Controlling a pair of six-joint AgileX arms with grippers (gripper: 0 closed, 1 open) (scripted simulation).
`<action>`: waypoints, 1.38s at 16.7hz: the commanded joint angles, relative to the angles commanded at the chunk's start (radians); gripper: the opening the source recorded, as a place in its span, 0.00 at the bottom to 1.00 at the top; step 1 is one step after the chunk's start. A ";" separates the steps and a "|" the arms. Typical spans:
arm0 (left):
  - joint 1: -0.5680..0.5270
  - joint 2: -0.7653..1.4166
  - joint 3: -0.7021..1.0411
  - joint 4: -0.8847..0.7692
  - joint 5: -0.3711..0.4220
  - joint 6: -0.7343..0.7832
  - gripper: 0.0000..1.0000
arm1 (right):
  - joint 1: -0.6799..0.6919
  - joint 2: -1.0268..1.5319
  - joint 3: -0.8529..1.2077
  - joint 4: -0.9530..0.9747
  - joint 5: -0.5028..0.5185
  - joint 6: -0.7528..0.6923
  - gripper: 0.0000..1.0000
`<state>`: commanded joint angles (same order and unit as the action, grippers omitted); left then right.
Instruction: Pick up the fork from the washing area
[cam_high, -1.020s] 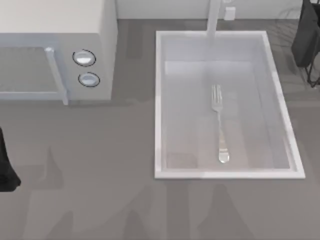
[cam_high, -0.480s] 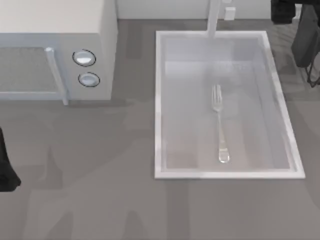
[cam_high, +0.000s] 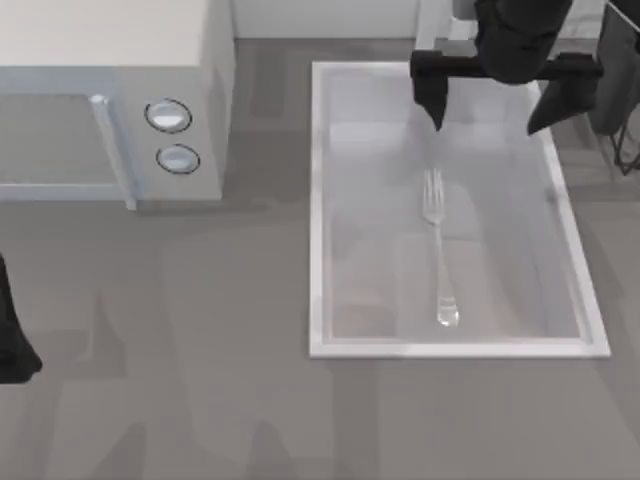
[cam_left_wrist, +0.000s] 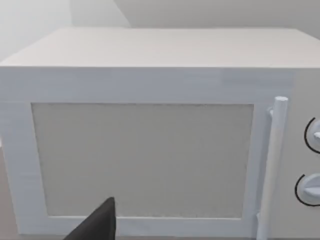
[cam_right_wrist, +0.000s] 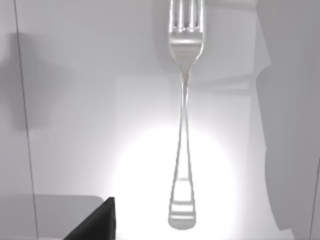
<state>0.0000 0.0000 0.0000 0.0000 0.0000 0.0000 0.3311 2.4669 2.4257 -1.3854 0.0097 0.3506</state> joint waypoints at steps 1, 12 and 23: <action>0.000 0.000 0.000 0.000 0.000 0.000 1.00 | 0.009 0.062 0.062 -0.036 0.000 0.010 1.00; 0.000 0.000 0.000 0.000 0.000 0.000 1.00 | 0.030 0.256 0.253 -0.143 0.000 0.040 1.00; 0.000 0.000 0.000 0.000 0.000 0.000 1.00 | 0.036 0.701 0.803 -0.248 0.006 0.044 1.00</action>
<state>0.0000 0.0000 0.0000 0.0000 0.0000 0.0000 0.3672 3.1679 3.2291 -1.6337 0.0160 0.3943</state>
